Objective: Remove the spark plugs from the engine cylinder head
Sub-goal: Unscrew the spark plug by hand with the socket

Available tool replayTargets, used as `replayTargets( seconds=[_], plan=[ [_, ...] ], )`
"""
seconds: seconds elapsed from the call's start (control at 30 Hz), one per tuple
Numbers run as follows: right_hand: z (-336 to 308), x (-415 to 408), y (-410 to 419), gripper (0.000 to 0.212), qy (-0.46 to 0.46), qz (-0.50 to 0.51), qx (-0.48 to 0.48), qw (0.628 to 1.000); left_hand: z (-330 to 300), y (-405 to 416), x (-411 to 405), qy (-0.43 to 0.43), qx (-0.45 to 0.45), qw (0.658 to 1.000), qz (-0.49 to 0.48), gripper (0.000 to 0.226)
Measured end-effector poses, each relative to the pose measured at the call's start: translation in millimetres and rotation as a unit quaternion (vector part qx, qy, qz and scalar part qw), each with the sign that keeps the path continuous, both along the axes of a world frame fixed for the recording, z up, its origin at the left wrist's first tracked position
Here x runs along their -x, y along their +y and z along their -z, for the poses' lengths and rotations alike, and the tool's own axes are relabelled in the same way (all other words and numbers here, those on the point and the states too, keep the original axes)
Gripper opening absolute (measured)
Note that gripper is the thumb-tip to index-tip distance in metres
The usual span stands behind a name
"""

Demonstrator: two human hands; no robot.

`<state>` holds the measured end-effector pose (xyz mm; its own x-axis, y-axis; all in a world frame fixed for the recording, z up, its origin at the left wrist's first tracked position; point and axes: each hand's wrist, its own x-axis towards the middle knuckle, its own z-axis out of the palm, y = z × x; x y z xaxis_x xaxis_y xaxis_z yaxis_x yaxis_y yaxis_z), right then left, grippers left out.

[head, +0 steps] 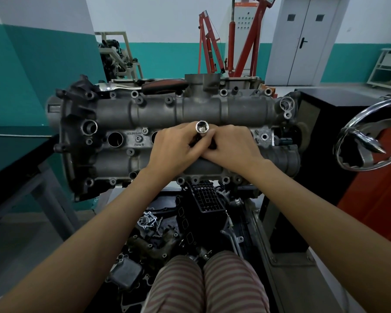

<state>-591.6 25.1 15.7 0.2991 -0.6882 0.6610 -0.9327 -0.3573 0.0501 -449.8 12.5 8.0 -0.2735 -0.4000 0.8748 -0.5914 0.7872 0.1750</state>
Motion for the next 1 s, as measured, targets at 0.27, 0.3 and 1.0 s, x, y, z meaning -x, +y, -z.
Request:
replayTargets(
  seconds=[0.27,0.3,1.0],
  plan=[
    [-0.8,0.3,1.2,0.024,0.017,-0.012,-0.007,1.0,-0.8,1.2,1.0,-0.021,-0.001,1.0,0.013,0.033],
    [-1.0,-0.1,1.8,0.026,0.008,-0.017,-0.004,1.0,-0.8,1.3,1.1,-0.02,-0.003,1.0,0.013,0.03],
    [-0.9,0.1,0.7,0.043,-0.007,-0.005,-0.002,1.0,-1.2,-0.4,1.4,-0.025,0.005,1.0,0.0,0.027]
  ],
)
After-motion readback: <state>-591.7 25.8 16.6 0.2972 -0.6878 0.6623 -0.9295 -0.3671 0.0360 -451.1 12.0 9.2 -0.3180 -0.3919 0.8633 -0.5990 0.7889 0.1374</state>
